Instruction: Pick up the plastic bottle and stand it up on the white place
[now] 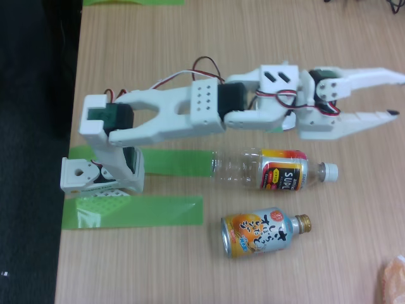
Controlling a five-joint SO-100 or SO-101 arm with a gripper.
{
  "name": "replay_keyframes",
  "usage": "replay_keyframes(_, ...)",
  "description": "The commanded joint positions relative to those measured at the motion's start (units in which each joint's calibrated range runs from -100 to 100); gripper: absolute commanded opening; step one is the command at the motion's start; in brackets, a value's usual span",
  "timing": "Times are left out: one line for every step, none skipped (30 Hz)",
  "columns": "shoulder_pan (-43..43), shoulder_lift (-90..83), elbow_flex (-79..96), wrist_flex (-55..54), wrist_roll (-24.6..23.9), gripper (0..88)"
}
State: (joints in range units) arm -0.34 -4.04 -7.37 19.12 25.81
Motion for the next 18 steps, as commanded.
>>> replay_keyframes(-0.40, 1.31, -1.91, 2.17, 5.23, 18.5)
replay_keyframes(-0.40, 1.90, -2.01, 3.63, 6.80, 18.5)
replay_keyframes(-0.40, 2.40, -2.10, 4.83, 8.38, 18.6)
replay_keyframes(-0.40, 2.82, -2.01, 5.95, 9.84, 18.6)
replay_keyframes(-0.40, 3.33, -2.01, 6.98, 11.21, 18.6)
replay_keyframes(-0.40, 3.83, -2.01, 8.01, 12.57, 18.6)
replay_keyframes(-0.40, 4.42, -1.91, 9.04, 13.73, 18.6)
replay_keyframes(-0.40, 5.09, -1.91, 10.15, 14.52, 18.6)
replay_keyframes(-0.40, 5.59, -1.91, 11.27, 15.15, 18.6)
replay_keyframes(-0.40, 6.10, -1.91, 12.21, 15.67, 18.6)
replay_keyframes(-0.40, 6.52, -2.10, 12.90, 16.09, 18.6)
replay_keyframes(-0.40, 6.85, -2.10, 13.16, 16.72, 18.6)
replay_keyframes(-0.40, 7.27, -2.10, 12.99, 17.45, 18.6)
replay_keyframes(-0.40, 7.69, -2.10, 12.99, 18.50, 18.6)
replay_keyframes(-0.40, 8.28, -2.10, 12.99, 19.71, 18.6)
replay_keyframes(-0.40, 8.87, -2.10, 12.81, 21.02, 18.6)
replay_keyframes(-0.40, 9.54, -2.10, 12.73, 22.28, 18.7)
replay_keyframes(-0.40, 10.30, -2.10, 12.73, 23.38, 18.7)
